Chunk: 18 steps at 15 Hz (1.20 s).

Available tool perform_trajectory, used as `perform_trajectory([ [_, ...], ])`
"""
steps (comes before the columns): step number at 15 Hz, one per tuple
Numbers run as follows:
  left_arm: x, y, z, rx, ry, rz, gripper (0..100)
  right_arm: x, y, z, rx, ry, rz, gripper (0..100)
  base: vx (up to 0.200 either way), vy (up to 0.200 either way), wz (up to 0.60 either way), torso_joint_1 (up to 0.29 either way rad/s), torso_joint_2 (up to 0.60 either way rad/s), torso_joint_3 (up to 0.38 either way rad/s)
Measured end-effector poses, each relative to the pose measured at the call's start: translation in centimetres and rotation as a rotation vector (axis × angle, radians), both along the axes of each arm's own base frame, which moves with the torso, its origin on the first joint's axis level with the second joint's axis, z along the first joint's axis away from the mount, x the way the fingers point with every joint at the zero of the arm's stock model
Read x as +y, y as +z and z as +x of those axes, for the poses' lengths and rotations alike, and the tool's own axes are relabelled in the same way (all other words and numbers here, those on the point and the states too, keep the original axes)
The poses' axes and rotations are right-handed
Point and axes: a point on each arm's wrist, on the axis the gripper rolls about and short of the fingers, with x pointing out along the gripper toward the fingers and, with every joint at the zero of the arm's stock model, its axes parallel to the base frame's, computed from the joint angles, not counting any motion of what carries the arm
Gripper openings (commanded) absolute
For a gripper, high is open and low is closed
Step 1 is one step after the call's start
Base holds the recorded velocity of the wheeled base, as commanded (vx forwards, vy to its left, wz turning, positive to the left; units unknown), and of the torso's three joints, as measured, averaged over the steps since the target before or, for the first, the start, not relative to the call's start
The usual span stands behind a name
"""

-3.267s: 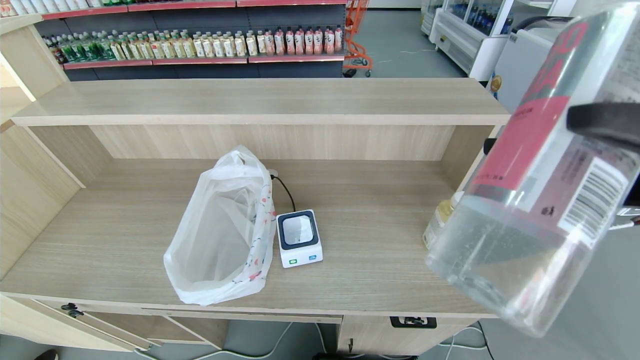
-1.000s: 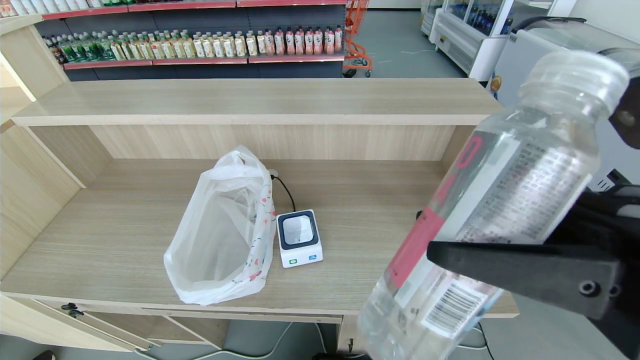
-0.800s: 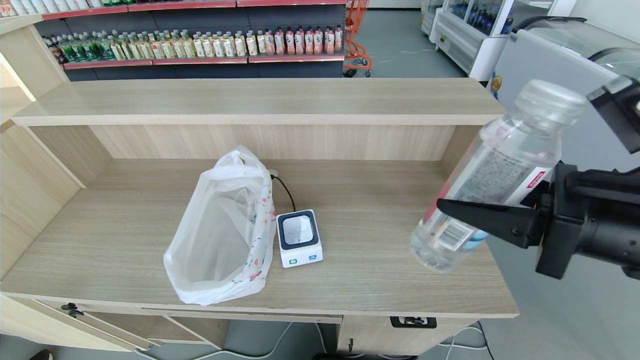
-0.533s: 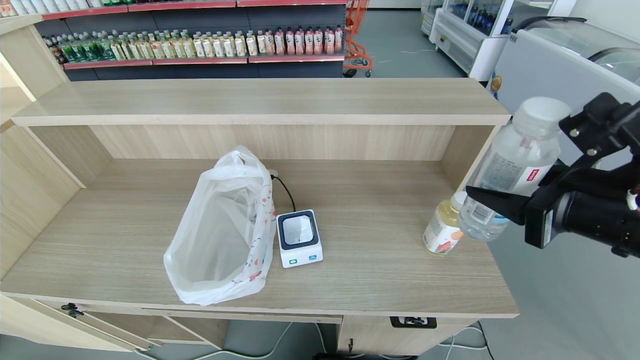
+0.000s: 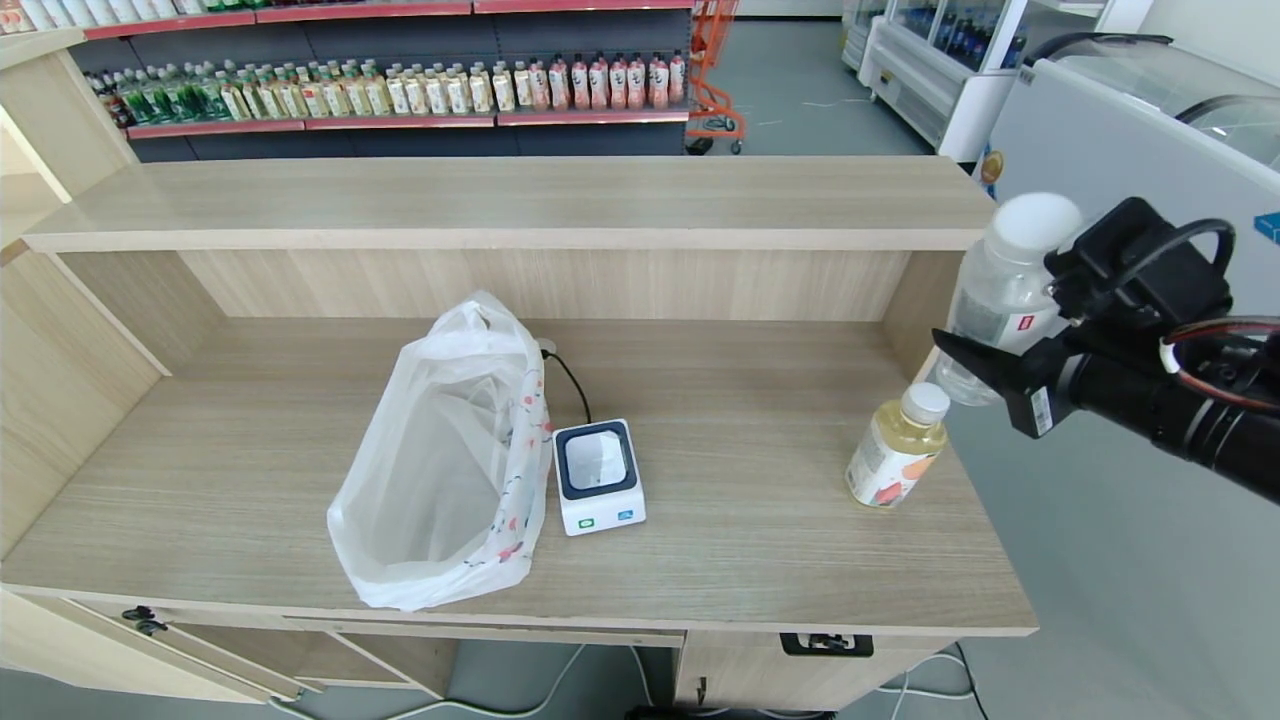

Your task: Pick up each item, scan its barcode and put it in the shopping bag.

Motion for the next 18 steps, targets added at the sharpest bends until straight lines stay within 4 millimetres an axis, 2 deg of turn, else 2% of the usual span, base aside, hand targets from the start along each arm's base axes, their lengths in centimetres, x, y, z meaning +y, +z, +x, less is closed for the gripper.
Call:
perform_trajectory([
  [2,0.0,0.0,0.0,0.000,0.000,0.000,100,0.0,-1.0,0.5,0.030,-0.009,-0.017,0,0.000,0.000,0.00,0.000,0.00,0.000],
  [8,0.0,0.0,0.0,0.000,0.000,-0.001,100,-0.3,-1.9,1.4,0.064,-0.029,-0.031,0,0.000,0.000,0.00,0.000,0.00,0.000],
  [13,0.0,0.0,0.0,0.000,0.000,0.000,100,0.1,-1.5,2.2,-0.016,-0.025,-0.016,0,0.000,0.200,0.00,0.001,0.00,0.004],
  [18,0.0,0.0,0.0,0.000,0.000,0.000,100,1.0,-2.1,3.1,-0.015,0.066,-0.042,0,0.000,0.200,0.00,0.002,0.00,0.002],
])
